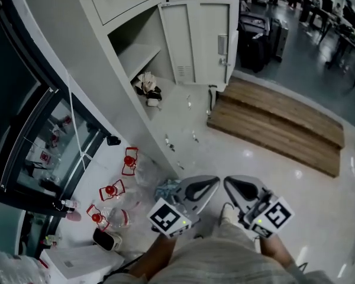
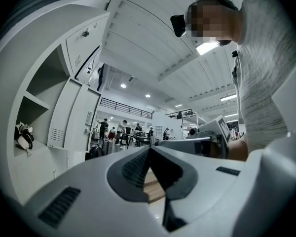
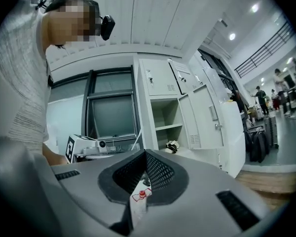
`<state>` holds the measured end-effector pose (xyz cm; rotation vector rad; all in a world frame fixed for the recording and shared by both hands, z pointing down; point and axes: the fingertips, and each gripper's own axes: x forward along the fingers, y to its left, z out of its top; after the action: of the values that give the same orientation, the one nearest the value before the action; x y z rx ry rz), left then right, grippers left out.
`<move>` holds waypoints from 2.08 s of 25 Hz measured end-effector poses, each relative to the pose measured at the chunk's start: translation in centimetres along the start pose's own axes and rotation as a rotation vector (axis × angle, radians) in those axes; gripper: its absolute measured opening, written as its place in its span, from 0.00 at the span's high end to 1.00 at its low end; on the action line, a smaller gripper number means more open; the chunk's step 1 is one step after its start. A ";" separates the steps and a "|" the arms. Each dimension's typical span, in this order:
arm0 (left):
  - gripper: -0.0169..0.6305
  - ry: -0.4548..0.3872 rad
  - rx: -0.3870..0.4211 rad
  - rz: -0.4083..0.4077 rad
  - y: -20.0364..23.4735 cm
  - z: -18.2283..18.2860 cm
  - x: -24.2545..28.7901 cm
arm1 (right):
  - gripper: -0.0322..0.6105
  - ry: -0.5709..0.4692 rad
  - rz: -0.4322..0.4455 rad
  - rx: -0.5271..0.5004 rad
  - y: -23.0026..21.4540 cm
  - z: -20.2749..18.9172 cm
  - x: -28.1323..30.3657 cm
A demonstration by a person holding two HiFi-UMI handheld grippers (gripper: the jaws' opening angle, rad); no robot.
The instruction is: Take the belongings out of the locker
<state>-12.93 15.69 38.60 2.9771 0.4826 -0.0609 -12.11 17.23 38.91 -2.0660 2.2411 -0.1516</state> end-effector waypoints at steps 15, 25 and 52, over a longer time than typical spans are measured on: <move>0.97 0.019 0.028 0.050 5.4 0.8 9.0 | 0.95 0.019 0.048 0.033 -10.5 1.9 1.9; 0.97 0.008 0.051 0.159 8.9 1.8 13.7 | 0.95 0.051 0.183 -0.025 -15.5 2.7 3.3; 0.97 -0.063 0.082 0.506 31.5 4.0 12.3 | 0.95 0.115 0.444 -0.055 -23.2 3.8 24.5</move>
<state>8.68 -10.65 37.62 3.0638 -0.2916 -0.1266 9.31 -9.07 38.24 -1.5611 2.7336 -0.1803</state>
